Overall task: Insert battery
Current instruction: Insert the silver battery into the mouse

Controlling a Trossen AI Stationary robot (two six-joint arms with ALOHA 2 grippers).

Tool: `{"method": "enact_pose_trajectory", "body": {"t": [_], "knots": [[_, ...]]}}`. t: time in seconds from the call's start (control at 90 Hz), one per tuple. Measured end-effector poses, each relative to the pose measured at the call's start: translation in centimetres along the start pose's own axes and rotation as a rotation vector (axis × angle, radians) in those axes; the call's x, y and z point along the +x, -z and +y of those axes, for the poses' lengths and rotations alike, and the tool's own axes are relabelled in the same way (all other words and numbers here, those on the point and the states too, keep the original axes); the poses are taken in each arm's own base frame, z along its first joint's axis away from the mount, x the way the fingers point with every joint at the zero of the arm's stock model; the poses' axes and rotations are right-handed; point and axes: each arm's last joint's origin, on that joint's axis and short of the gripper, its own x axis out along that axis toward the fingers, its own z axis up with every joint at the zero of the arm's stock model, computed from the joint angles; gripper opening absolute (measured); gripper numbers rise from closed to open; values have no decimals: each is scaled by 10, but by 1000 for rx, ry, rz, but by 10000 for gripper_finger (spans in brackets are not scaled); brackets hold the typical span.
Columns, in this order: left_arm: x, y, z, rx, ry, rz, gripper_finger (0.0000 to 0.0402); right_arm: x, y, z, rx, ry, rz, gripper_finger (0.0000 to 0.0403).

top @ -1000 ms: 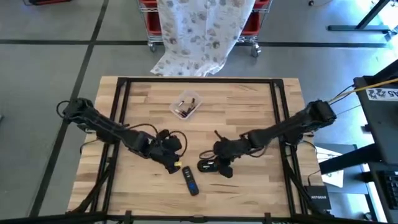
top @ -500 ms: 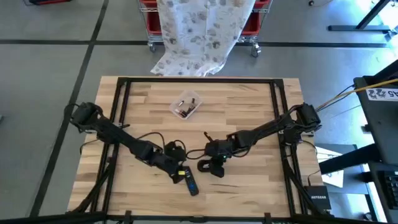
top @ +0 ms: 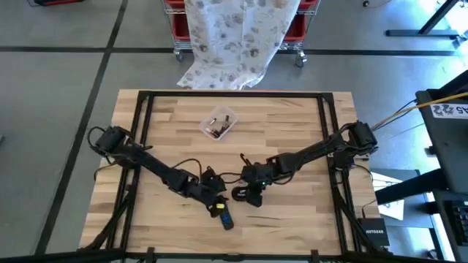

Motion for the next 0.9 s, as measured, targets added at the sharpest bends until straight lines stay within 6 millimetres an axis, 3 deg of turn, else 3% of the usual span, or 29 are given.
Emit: {"method": "enact_pose_trajectory", "body": {"t": [0.3,0.544,0.9], "knots": [[22,-6,14,-12,31,-3,172,0,-5,-9,46,26,-11,6],[23,-8,16,-19,74,14,172,0,-3,-9,123,38,14,6],[19,-1,5,-1,122,40,172,-21,-20,7,142,93,111,6]]}}
